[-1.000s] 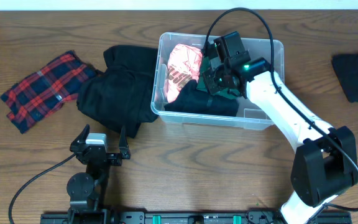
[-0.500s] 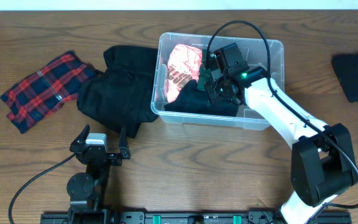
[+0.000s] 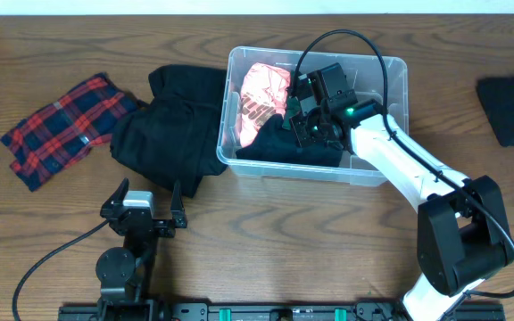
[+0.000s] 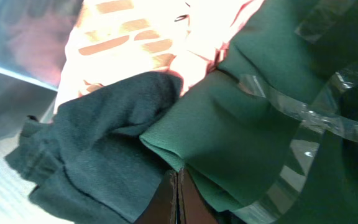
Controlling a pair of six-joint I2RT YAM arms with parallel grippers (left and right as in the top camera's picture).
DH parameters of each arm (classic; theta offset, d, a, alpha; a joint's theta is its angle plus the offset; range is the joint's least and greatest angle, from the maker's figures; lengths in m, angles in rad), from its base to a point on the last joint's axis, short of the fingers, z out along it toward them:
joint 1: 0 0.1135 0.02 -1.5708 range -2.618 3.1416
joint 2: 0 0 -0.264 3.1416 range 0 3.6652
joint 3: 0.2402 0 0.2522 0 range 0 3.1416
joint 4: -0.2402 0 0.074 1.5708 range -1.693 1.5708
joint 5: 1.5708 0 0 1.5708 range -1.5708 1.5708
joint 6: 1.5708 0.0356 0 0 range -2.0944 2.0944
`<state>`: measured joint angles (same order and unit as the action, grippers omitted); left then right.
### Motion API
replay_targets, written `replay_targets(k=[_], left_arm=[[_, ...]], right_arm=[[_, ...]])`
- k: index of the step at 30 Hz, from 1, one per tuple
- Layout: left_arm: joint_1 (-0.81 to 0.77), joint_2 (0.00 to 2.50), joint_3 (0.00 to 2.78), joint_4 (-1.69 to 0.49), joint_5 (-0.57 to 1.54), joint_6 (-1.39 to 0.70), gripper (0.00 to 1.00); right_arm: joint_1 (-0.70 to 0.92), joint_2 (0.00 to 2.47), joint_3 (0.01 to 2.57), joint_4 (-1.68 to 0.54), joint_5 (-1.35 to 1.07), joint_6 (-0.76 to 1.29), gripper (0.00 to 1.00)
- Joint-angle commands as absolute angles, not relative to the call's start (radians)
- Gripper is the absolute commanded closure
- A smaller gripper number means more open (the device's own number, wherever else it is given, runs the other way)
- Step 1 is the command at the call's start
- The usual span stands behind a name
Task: Pack container
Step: 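Lower the green garment into the bin beside the pink shirt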
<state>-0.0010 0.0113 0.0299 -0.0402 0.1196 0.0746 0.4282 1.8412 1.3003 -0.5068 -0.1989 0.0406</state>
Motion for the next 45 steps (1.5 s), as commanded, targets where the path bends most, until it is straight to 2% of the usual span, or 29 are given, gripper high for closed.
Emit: replay_targets(k=[1,8,23,38,45], left_arm=[[0.002,0.011,0.004,-0.058,0.122,0.066,0.02],[0.002,0.011,0.004,-0.058,0.122,0.066,0.02],[0.002,0.011,0.004,-0.058,0.122,0.065,0.02],[0.002,0.011,0.004,-0.058,0.122,0.065,0.02],[0.002,0.011,0.004,-0.058,0.122,0.066,0.02]], right_arm=[[0.411,1.813,1.323,-0.504,-0.220,0.040,0.99],[0.387,1.819,1.322,-0.503,-0.070,0.040,0.99],[0.385,1.824,1.321,-0.420,-0.052,0.040,0.99],[0.390,1.943,1.319,-0.446,-0.060,0.055,0.99],[0.392,1.989,1.319,-0.468,-0.061,0.055,0.96]])
